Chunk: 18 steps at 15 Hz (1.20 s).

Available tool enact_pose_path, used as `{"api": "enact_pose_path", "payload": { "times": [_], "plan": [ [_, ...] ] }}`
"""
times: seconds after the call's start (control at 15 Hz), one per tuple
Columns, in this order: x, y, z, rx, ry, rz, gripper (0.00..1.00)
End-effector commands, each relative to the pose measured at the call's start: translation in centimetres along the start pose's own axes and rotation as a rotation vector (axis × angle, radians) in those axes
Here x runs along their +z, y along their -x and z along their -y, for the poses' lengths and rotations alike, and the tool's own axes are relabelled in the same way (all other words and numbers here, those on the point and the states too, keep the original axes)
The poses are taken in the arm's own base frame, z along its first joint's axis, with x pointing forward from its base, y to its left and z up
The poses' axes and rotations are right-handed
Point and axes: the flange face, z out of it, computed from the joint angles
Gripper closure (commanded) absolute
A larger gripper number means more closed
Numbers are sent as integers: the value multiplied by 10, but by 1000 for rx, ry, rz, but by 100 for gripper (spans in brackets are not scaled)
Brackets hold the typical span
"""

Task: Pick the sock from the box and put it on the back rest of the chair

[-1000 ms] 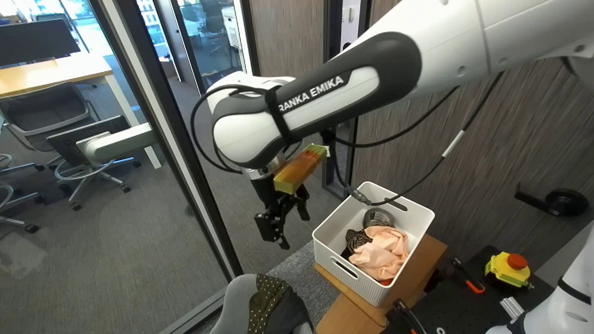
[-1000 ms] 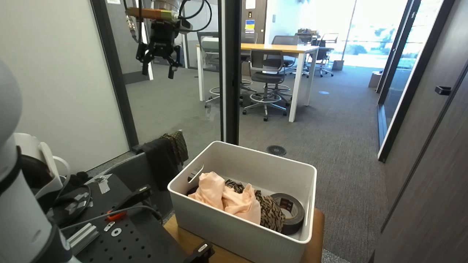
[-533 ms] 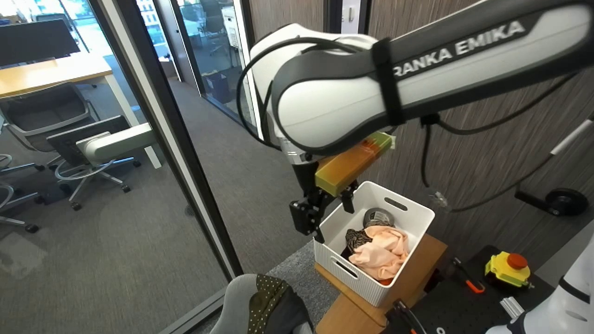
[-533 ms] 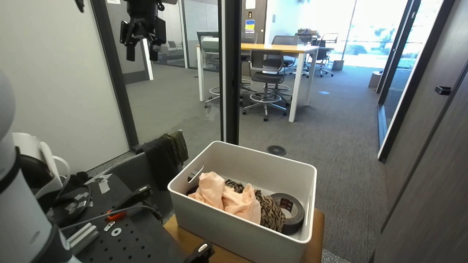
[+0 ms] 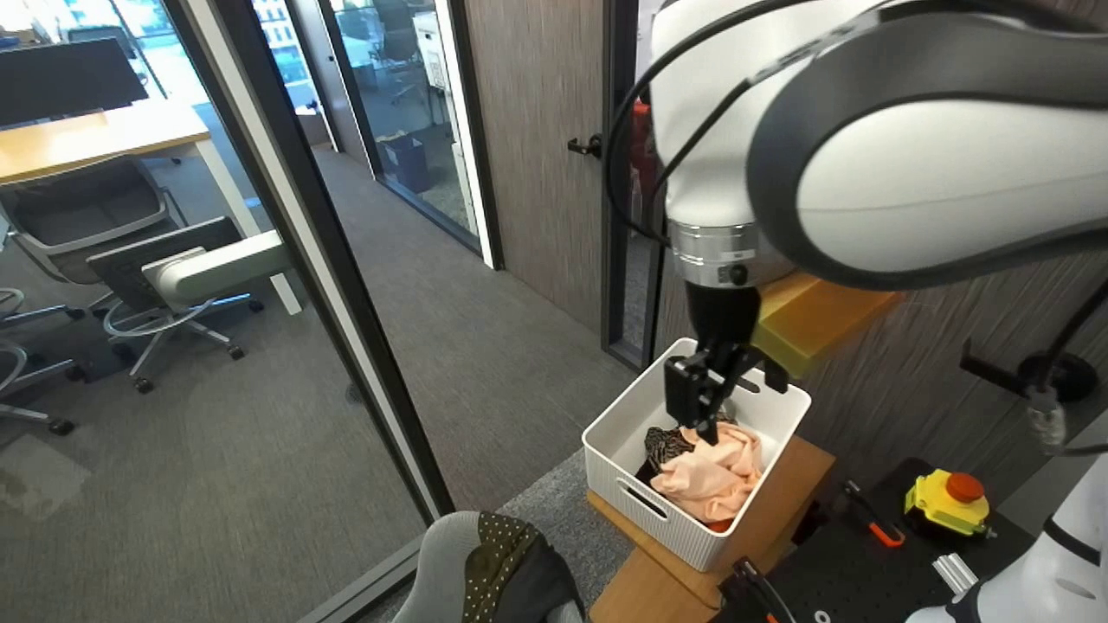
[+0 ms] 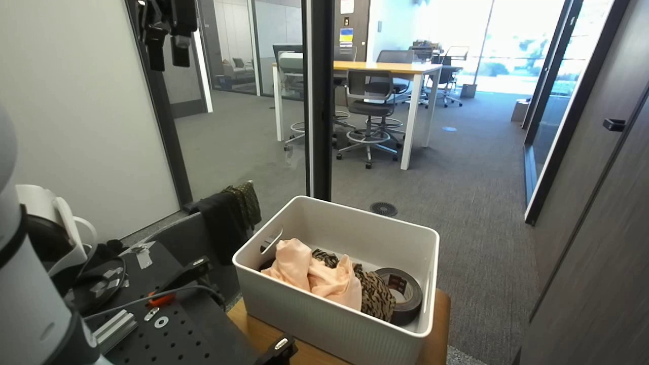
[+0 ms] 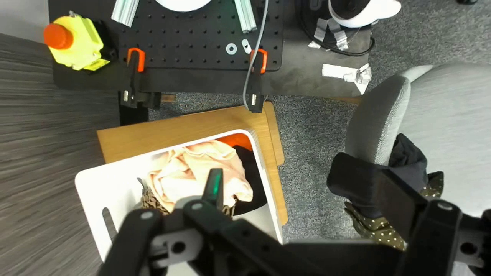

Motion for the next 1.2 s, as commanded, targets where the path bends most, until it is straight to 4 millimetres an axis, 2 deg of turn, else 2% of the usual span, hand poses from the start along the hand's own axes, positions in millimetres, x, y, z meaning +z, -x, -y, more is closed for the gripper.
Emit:
{"api": "enact_pose_path", "payload": {
  "times": [0.0,0.13,0.27,0.47,0.8,0.87,1.13],
  "plan": [
    [4,41,-62,59,-32,-60,0],
    [6,48,-85,30,2,-83,0],
    [9,50,-104,-70,4,-113,0],
    [14,51,-125,-176,9,-130,0],
    [22,49,-138,-230,-10,-135,0],
    [21,48,-129,-215,-6,-96,0],
    [24,47,-129,-215,-4,-89,0]
  ]
}}
